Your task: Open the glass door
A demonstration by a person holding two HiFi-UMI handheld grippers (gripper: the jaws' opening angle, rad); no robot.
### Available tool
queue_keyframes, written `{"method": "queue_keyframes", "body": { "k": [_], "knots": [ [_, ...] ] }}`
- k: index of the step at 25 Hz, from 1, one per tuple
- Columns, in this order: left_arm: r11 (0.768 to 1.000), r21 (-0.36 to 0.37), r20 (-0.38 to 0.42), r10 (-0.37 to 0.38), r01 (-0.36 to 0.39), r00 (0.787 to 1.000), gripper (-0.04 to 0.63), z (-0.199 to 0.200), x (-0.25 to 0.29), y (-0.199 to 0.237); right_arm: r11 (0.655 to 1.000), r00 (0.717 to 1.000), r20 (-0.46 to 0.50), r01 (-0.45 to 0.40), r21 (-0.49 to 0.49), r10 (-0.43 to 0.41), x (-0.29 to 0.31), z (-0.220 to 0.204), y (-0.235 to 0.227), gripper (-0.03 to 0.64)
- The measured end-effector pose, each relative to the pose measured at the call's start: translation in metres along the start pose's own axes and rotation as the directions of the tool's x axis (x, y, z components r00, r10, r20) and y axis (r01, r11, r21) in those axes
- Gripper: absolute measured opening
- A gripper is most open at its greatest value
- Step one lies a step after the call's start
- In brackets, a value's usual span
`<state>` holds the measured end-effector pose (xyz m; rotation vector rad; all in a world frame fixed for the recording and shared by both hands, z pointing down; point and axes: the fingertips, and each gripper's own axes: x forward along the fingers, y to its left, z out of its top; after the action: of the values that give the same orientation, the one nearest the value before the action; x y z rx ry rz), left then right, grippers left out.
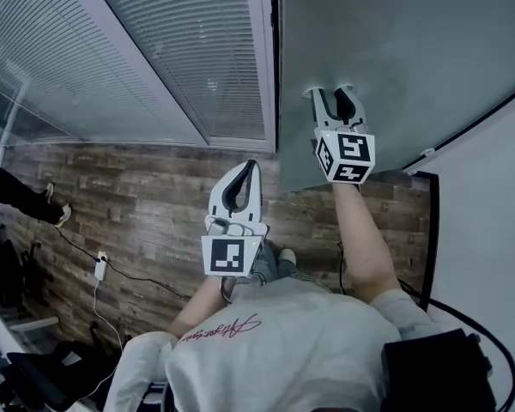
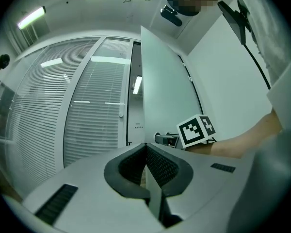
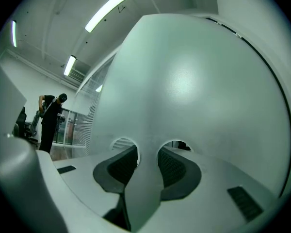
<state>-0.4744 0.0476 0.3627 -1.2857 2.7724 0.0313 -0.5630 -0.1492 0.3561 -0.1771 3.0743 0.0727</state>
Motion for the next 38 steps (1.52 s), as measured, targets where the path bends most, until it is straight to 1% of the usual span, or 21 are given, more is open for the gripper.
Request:
{"method": "queue_keyframes", "body": {
  "k": [2,5,6,10,12,15,21,24,28,34,36,38],
  "knots": [
    [1.0,-0.001,0.004,0.0,0.0,1.0,0.008,0.001,-0.009,-0.005,1.0,1.0,0.0,-0.009,0.0,0.009,-0.015,0.0,0.004,0.137],
    [1.0,0.005,0.044,-0.024,0.024,0.999,0.006,0.014,-0.019,-0.017,1.0,1.0,0.004,-0.012,-0.002,0.012,-0.038,0.0,0.007,0.137],
    [0.999,0.007,0.045,-0.034,0.034,0.998,0.006,0.016,-0.023,-0.02,1.0,1.0,0.008,-0.01,-0.002,0.01,-0.046,0.001,0.008,0.137],
    [0.997,0.008,0.031,-0.078,0.078,0.996,0.008,0.012,-0.051,-0.036,1.0,1.0,0.031,0.003,-0.013,-0.002,-0.082,0.006,0.012,0.137],
    [0.994,0.002,0.029,-0.105,0.105,0.994,0.006,0.012,-0.069,-0.047,1.0,1.0,0.026,0.014,-0.017,-0.013,-0.103,0.007,0.012,0.137],
    [0.988,0.007,0.021,-0.154,0.154,0.988,0.008,0.013,-0.093,-0.066,0.999,0.999,0.021,0.027,-0.017,-0.027,-0.135,0.006,0.01,0.137],
    [0.974,-0.012,0.028,-0.226,0.226,0.974,0.008,0.019,-0.129,-0.102,0.999,0.999,0.027,0.038,-0.009,-0.038,-0.201,0.011,0.006,0.137],
    [0.964,-0.008,0.022,-0.264,0.264,0.964,0.006,0.02,-0.137,-0.129,1.0,0.999,0.041,0.027,-0.008,-0.027,-0.234,0.012,0.0,0.137],
    [0.953,-0.003,0.041,-0.303,0.303,0.952,0.006,0.027,-0.145,-0.169,0.999,0.998,0.052,0.034,-0.014,-0.033,-0.281,0.013,-0.01,0.137],
    [0.949,-0.007,0.059,-0.314,0.315,0.948,0.006,0.033,-0.169,-0.231,1.0,0.998,0.056,0.021,-0.008,-0.021,-0.349,0.019,-0.02,0.137],
    [0.945,-0.01,0.053,-0.325,0.326,0.944,0.008,0.031,-0.176,-0.257,1.0,0.999,0.051,0.014,-0.01,-0.013,-0.371,0.021,-0.028,0.137],
    [0.94,-0.015,0.067,-0.338,0.34,0.939,0.006,0.032,-0.182,-0.28,1.0,0.999,0.052,0.0,-0.008,0.001,-0.391,0.021,-0.035,0.137]
  ]
}}
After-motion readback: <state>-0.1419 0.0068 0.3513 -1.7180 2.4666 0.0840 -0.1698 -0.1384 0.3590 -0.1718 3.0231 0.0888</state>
